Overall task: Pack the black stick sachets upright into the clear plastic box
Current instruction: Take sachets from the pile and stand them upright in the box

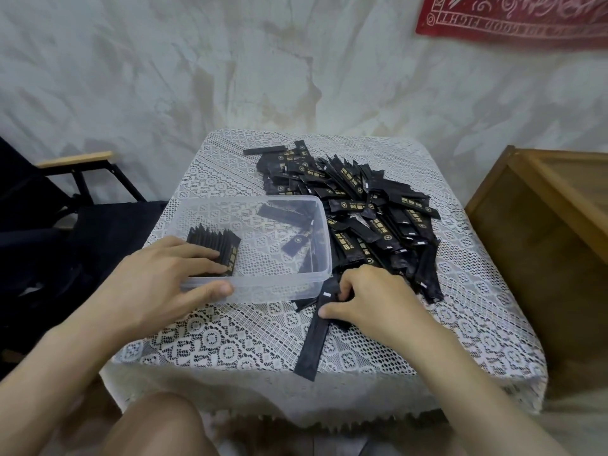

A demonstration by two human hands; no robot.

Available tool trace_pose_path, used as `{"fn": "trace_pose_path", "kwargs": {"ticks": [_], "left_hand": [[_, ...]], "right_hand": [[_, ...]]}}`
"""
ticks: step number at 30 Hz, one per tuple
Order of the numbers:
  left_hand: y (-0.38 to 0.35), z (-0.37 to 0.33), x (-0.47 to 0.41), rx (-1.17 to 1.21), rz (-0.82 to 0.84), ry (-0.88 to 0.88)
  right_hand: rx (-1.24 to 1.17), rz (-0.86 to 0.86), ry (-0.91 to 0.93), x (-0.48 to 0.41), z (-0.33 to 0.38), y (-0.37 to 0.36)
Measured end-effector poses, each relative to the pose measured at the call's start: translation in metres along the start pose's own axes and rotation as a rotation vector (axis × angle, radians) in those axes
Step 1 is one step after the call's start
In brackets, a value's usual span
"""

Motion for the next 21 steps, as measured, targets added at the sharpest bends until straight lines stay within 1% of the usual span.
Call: {"fn": "trace_pose_path", "kwargs": {"ticks": [3, 7, 11, 13, 17, 19, 21], "left_hand": [[0.000, 0.000, 0.000, 0.000, 0.002, 0.004], [-0.001, 0.001, 0.000, -0.009, -0.013, -0.008], [-0.001, 0.001, 0.001, -0.014, -0.022, -0.014], [-0.001, 0.001, 0.001, -0.010, -0.029, -0.015], [-0.002, 0.001, 0.000, -0.006, -0.016, -0.009], [-0.003, 0.002, 0.001, 0.002, -0.032, -0.014], [-0.003, 0.002, 0.002, 0.006, -0.046, -0.017]], "right_hand": [[-0.087, 0.020, -0.021, -0.004, -0.006, -0.003], [-0.368, 0.094, -0.034, -0.013, -0.025, 0.006], [-0.582, 0.213, 0.004, -0.014, -0.038, 0.030], [-0.648, 0.174, 0.012, -0.024, -0.046, 0.048], [-0.643, -0.031, -0.060, -0.070, -0.048, 0.064], [-0.592, -0.073, -0.100, -0.092, -0.040, 0.055], [-0.470, -0.057, -0.138, -0.103, -0.033, 0.043]]}}
Point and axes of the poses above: each hand's wrist, its own x-axis away from the middle knuckle, its own y-axis out of the back of the hand, z = x × y, the point moved 4 cm from there along -x, towards the middle knuckle, and after that the axes turned 11 degrees about x, right-handed, at the moved point
